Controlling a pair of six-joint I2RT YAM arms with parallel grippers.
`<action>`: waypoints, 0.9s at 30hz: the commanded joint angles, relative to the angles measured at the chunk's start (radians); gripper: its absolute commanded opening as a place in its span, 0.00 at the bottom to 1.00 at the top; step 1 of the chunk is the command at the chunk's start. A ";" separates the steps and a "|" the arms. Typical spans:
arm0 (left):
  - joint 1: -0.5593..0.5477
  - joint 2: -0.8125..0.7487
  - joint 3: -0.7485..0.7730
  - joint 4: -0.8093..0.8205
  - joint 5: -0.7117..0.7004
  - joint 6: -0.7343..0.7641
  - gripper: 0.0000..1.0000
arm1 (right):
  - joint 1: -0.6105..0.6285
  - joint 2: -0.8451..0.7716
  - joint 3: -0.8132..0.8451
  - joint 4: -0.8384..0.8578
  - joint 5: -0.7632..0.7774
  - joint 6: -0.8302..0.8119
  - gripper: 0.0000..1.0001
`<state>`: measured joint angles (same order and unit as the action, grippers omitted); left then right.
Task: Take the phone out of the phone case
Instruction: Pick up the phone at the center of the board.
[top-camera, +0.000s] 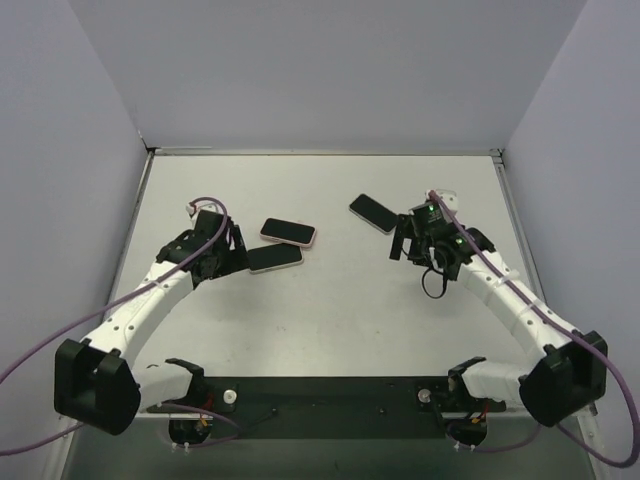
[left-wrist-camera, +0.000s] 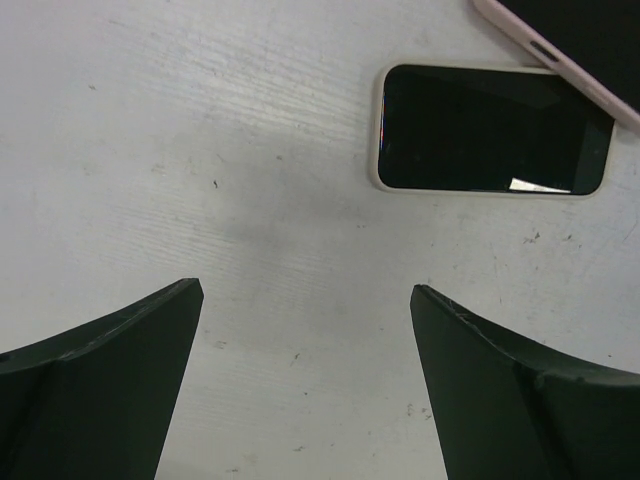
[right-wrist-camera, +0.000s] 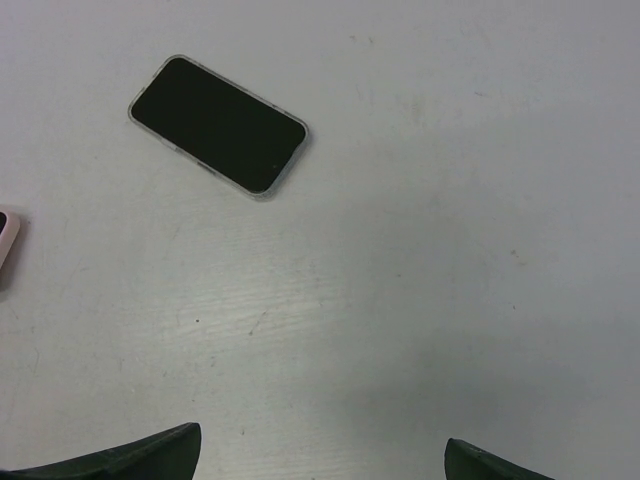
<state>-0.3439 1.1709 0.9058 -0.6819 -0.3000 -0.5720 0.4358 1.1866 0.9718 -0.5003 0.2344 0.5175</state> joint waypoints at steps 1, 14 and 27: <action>-0.015 0.074 0.033 -0.030 0.091 -0.081 0.98 | 0.009 0.168 0.131 -0.018 -0.041 -0.147 1.00; -0.167 0.102 0.136 -0.105 0.012 -0.046 0.97 | -0.163 0.929 0.932 -0.221 -0.323 -0.386 0.98; -0.170 0.085 0.150 -0.117 0.018 -0.057 0.97 | -0.201 1.206 1.150 -0.156 -0.492 -0.346 1.00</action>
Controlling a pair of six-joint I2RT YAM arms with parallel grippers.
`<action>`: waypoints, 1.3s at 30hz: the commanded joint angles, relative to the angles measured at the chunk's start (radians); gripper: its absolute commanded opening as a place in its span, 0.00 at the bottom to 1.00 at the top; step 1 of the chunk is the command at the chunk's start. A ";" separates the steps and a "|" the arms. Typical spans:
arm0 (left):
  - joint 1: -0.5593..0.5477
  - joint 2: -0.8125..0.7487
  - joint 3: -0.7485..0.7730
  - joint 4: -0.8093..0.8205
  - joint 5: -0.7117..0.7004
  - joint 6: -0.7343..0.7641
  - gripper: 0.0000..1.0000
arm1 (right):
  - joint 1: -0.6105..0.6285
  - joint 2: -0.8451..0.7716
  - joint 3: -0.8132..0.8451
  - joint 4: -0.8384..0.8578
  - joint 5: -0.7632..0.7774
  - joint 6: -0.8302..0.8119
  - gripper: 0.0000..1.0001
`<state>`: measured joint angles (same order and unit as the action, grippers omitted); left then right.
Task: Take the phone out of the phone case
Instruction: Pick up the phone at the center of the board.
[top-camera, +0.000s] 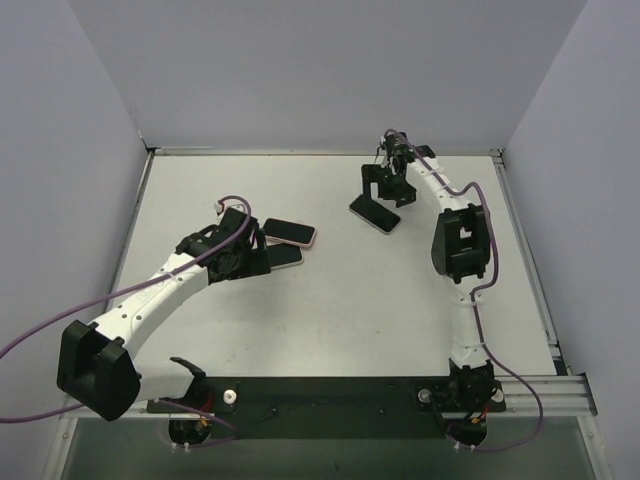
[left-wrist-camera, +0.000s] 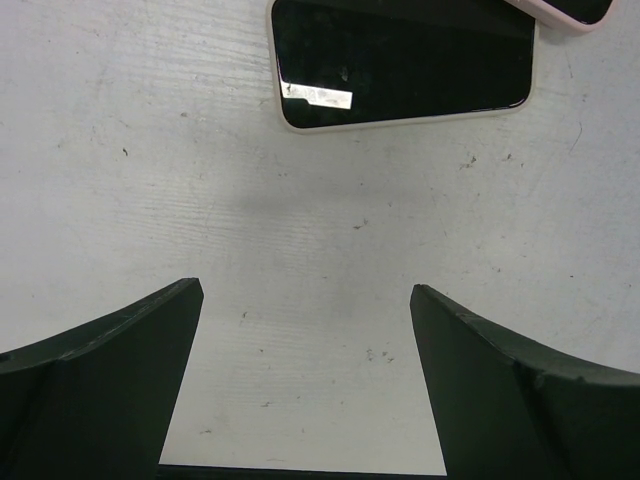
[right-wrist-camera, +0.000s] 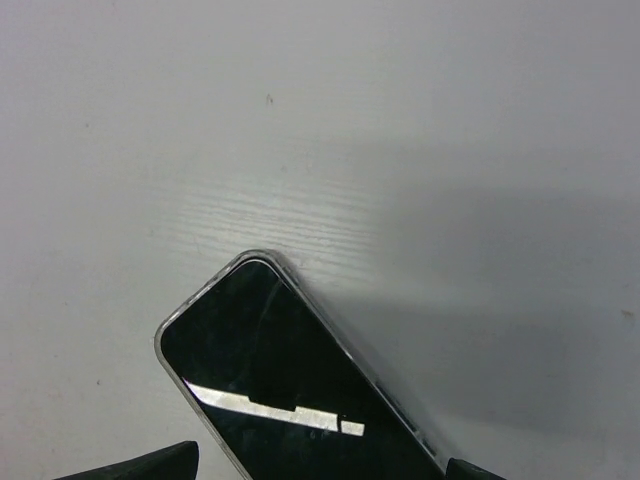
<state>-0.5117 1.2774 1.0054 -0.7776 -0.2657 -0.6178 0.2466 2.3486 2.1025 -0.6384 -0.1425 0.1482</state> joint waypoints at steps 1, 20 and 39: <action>-0.002 -0.020 0.050 -0.022 -0.018 -0.011 0.97 | -0.012 0.051 0.017 -0.011 -0.127 0.030 1.00; -0.002 -0.024 0.045 0.001 0.016 -0.017 0.97 | 0.016 -0.130 -0.242 0.089 0.058 0.002 1.00; -0.002 -0.033 0.052 0.001 0.017 -0.014 0.97 | -0.030 -0.061 -0.239 0.146 -0.141 0.094 1.00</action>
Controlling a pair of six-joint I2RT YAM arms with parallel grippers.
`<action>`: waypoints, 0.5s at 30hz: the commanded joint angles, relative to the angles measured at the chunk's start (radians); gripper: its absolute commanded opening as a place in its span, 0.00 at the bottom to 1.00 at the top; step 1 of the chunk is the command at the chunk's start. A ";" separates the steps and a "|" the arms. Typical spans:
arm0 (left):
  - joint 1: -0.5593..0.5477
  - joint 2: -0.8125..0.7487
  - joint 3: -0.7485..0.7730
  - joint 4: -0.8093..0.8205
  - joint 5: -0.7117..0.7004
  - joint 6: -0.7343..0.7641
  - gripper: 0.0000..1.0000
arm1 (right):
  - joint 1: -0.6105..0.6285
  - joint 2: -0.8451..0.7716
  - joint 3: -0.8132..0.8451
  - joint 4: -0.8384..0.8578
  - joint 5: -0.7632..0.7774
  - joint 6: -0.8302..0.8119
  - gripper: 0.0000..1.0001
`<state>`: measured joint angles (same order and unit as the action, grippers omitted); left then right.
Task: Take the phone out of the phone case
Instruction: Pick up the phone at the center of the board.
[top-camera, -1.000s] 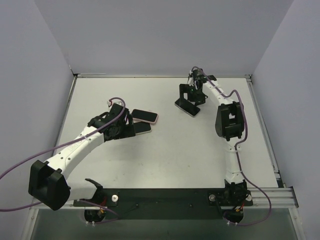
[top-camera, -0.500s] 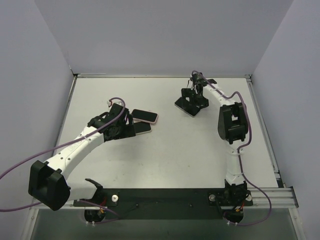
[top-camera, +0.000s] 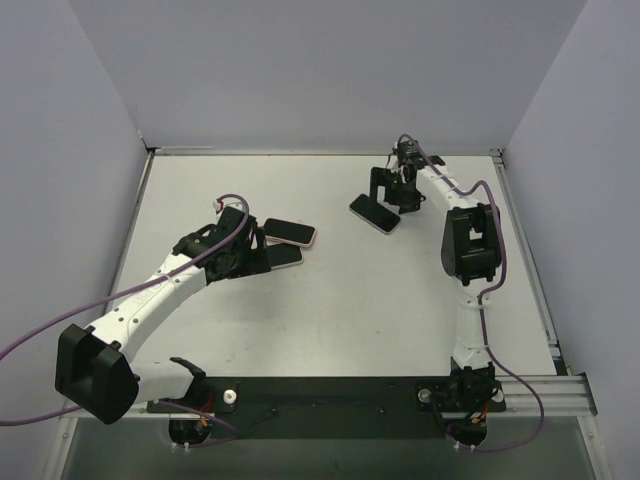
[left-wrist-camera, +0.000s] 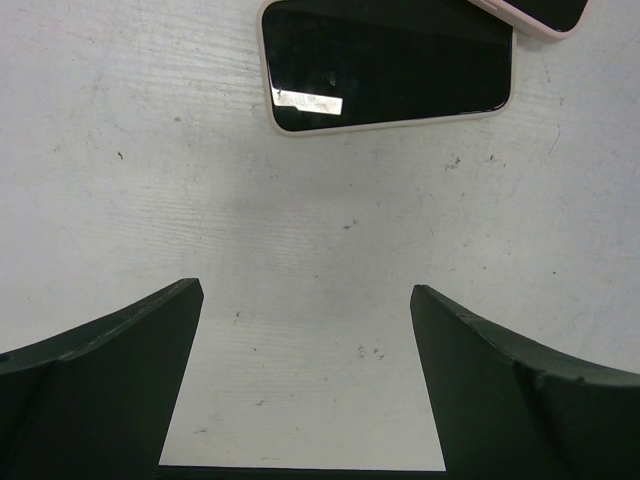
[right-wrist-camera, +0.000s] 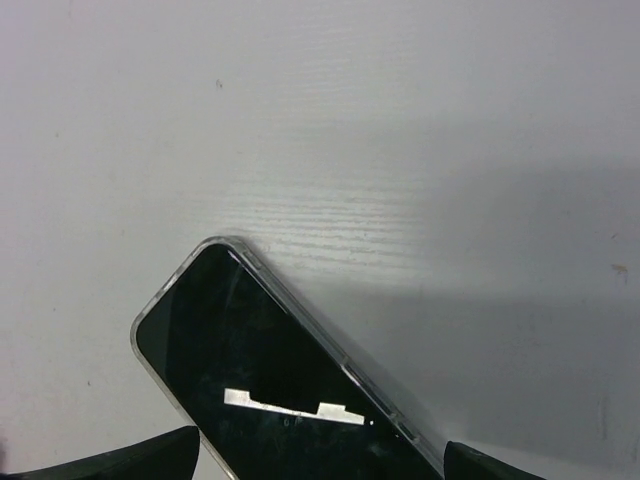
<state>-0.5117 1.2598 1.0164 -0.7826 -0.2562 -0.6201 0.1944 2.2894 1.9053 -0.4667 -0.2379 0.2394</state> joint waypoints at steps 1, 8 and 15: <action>-0.002 -0.011 0.037 0.011 0.012 -0.015 0.98 | 0.023 -0.010 -0.070 -0.024 -0.044 -0.003 1.00; -0.002 -0.010 0.021 0.037 0.043 -0.027 0.97 | 0.088 -0.042 -0.152 -0.067 0.078 -0.061 1.00; -0.002 -0.016 0.011 0.040 0.046 -0.032 0.97 | 0.151 -0.062 -0.186 -0.072 0.173 -0.121 1.00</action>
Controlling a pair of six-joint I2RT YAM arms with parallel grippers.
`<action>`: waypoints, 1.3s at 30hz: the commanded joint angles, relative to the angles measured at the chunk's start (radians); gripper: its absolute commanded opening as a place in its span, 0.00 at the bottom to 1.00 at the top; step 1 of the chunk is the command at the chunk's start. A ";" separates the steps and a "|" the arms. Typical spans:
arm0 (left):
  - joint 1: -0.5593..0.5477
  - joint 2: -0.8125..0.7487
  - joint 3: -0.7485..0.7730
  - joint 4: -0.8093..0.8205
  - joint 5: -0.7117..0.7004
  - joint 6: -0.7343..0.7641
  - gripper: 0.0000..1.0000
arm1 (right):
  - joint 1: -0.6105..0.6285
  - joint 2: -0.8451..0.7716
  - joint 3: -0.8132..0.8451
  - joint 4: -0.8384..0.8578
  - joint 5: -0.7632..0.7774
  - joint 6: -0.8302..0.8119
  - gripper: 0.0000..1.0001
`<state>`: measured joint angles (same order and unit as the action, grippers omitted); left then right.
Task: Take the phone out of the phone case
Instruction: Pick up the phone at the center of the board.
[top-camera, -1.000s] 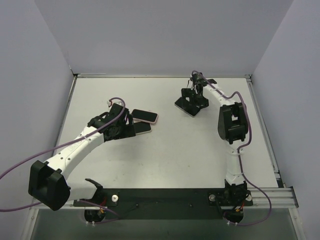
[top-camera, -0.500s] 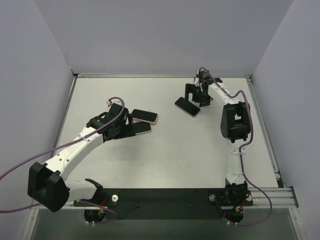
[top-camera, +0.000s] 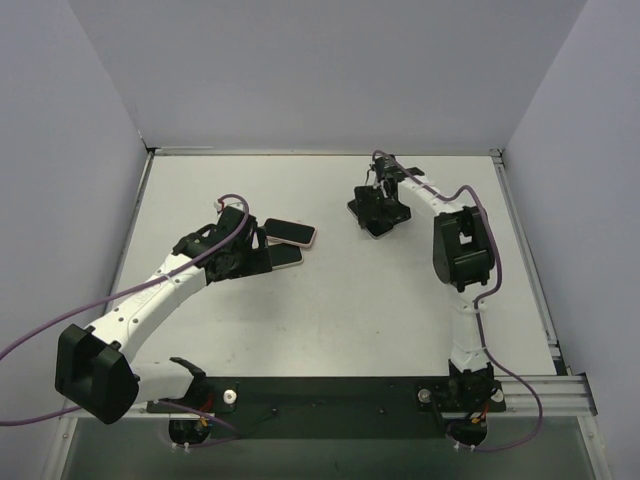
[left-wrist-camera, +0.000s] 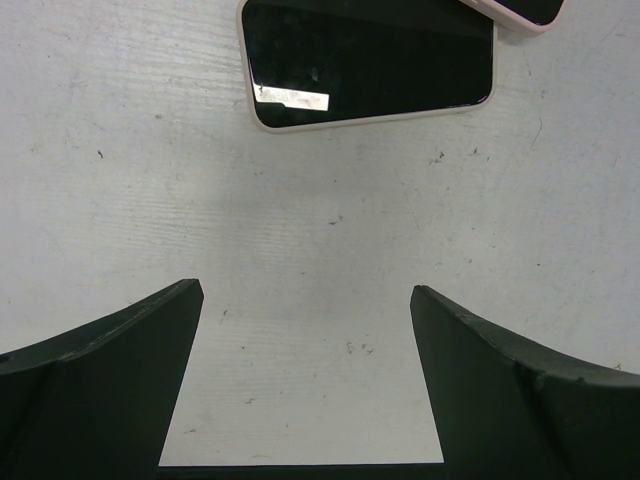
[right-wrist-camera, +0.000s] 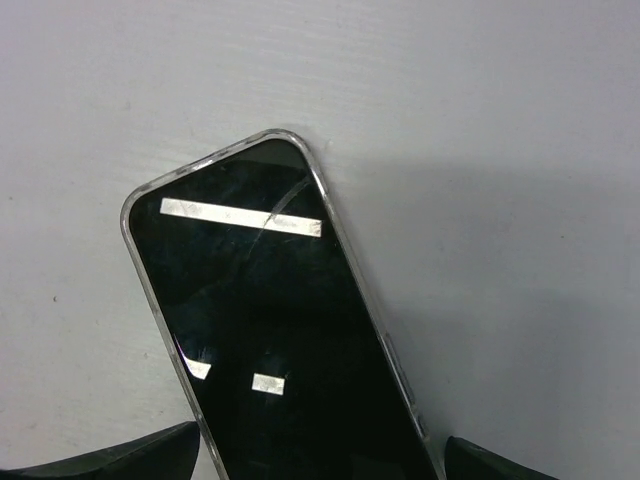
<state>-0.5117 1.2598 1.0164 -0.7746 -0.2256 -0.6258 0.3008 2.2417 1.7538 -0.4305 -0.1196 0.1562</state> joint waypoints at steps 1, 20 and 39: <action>-0.002 -0.016 0.013 0.032 0.017 -0.026 0.97 | 0.050 -0.011 -0.033 -0.109 0.061 -0.041 1.00; 0.075 0.047 0.011 0.058 0.129 -0.166 0.97 | 0.050 -0.043 -0.003 -0.182 0.046 0.091 0.09; -0.016 0.568 0.165 0.543 0.750 -0.443 0.95 | 0.133 -0.583 -0.823 0.271 -0.347 0.465 0.02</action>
<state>-0.4988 1.7813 1.1194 -0.3737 0.4259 -0.9340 0.4213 1.7313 1.0016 -0.2241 -0.3450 0.5339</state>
